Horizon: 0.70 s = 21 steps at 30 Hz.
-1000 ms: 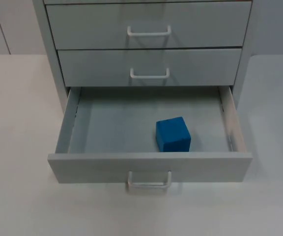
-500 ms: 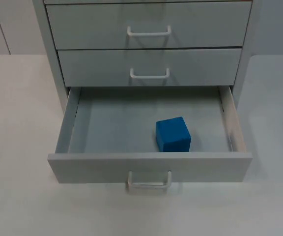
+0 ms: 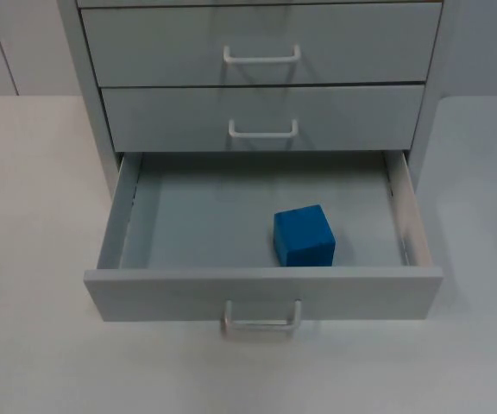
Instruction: Open the drawer with the left hand, place the block into the drawer with the right hand, then close the drawer with the left hand.
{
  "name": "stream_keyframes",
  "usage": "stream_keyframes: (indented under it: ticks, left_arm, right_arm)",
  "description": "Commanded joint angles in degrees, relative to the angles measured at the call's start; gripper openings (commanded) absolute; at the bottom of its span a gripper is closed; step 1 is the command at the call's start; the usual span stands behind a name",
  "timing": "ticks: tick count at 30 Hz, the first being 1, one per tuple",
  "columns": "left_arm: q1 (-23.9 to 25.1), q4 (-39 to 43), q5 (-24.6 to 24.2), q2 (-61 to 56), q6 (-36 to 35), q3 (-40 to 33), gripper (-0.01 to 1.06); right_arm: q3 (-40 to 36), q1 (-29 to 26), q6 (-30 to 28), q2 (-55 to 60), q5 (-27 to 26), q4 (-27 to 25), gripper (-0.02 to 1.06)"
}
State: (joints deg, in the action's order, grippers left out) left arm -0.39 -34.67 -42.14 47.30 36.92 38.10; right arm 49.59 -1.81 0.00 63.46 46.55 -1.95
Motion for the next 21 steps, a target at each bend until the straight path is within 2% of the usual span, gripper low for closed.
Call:
stream_keyframes:
  ticks: [1,4,9,10,11,14,15,16,18,19,21]
  left_arm:
    - [0.1,-4.8,-1.7,0.7,4.6,-0.1,0.0]
    - [-1.6,-5.7,-2.7,2.3,6.2,0.0,0.0]
    - [-12.4,-2.4,-1.9,7.5,5.3,1.9,0.0]
    - [-12.4,-2.4,-1.9,7.5,5.3,1.9,0.0]
    - [-14.6,-0.7,-1.5,8.5,4.0,2.8,0.0]
    - [-22.6,8.8,1.1,12.3,-4.4,4.6,0.0]
    - [-22.6,8.8,1.1,12.3,-4.4,4.6,0.0]
    - [-27.0,14.2,2.6,14.1,-9.2,5.2,0.0]
    - [-32.8,22.2,3.8,17.3,-15.6,6.0,0.0]
    - [-32.8,22.2,3.8,17.3,-15.6,6.0,0.0]
    - [-37.6,28.8,4.9,20.4,-21.3,6.5,0.0]
  right_arm:
    - [-0.1,-0.2,-0.4,-0.4,0.1,0.3,0.81]
    - [-0.1,-0.2,-0.4,-0.4,0.1,0.3,0.81]
    - [-0.1,-0.2,0.0,-0.4,-0.1,0.3,0.81]
    - [-0.1,-0.2,0.0,-0.4,-0.1,0.3,0.81]
    - [-0.1,-0.2,0.0,-0.4,-0.2,0.3,0.81]
    - [-0.1,-0.2,0.0,-0.4,-0.2,0.3,0.81]
    - [-0.1,-0.2,0.0,-0.4,-0.2,0.3,0.81]
    - [-0.1,-0.2,0.0,-0.4,-0.2,0.3,0.81]
    - [-0.1,-0.2,0.0,-0.4,-0.2,0.3,0.81]
    - [-0.1,-0.2,0.0,-0.4,-0.2,0.3,0.81]
    - [-0.1,-0.2,0.0,-0.4,-0.1,0.1,0.81]
